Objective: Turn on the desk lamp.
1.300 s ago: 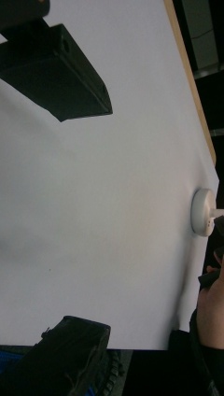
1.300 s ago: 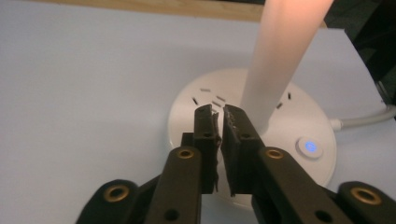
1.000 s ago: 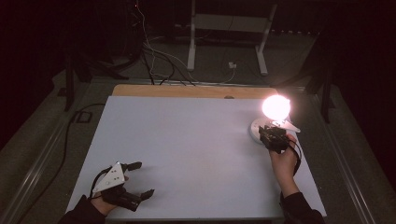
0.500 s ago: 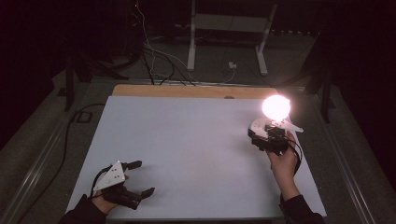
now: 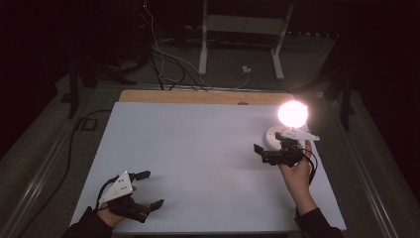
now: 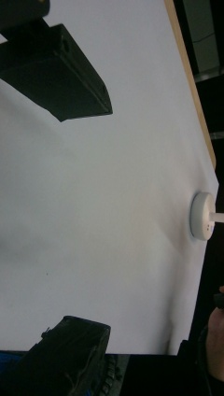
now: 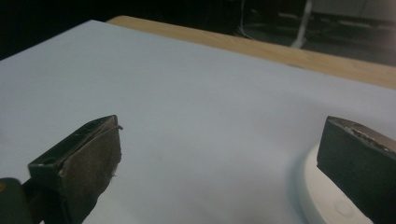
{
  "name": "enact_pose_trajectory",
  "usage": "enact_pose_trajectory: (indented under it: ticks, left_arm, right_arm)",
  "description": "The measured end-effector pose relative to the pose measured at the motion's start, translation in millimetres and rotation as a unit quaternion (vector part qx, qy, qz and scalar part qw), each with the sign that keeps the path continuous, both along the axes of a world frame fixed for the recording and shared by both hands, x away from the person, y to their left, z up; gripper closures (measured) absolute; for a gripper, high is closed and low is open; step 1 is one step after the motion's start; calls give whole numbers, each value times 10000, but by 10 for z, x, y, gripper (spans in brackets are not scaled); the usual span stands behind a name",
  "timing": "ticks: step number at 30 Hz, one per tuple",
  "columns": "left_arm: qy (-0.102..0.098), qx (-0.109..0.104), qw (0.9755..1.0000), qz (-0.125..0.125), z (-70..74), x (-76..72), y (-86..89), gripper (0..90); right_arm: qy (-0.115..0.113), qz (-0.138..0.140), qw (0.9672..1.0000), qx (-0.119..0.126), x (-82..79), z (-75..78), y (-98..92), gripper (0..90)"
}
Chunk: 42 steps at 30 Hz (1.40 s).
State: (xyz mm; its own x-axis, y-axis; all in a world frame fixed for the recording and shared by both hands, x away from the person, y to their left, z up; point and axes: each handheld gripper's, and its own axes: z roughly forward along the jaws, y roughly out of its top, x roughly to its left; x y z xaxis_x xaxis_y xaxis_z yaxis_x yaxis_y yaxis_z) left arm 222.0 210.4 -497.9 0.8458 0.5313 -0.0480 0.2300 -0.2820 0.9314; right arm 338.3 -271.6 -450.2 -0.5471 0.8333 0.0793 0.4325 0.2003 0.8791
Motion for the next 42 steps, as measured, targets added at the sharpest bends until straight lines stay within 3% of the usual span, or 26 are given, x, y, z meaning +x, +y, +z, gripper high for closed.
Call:
enact_pose_trajectory:
  ticks: [8, 9, 18, 26, 34, 39, 42]
  left_arm:
    - [-33, -14, 10000, -34, 7, -20, 10, 2]
    - [-39, -8, 10000, -35, 8, -21, 10, 2]
    - [-42, -17, 10000, -52, 12, -23, 9, 2]
    - [-37, -3, 10000, -62, 9, -26, 7, 2]
    - [-42, -13, 10000, -60, 10, -25, 6, 2]
    - [-47, 3, 10000, -66, 11, -27, 1, 2]
    - [-47, 10, 10000, -62, 11, -30, 2, 2]
  right_arm:
    - [-6, 82, 9998, -200, -121, -64, 126, 0]
    - [114, 129, 9996, -242, -151, -97, 143, 0]
    - [325, 382, 9981, -371, -314, -236, 158, 0]
    - [468, 641, 9954, -541, -510, -394, 66, 0]
    - [453, 790, 9937, -651, -670, -478, -43, 0]
    - [647, 841, 9927, -568, -748, -542, -136, 0]
    - [690, 809, 9919, -690, -782, -566, -162, 0]
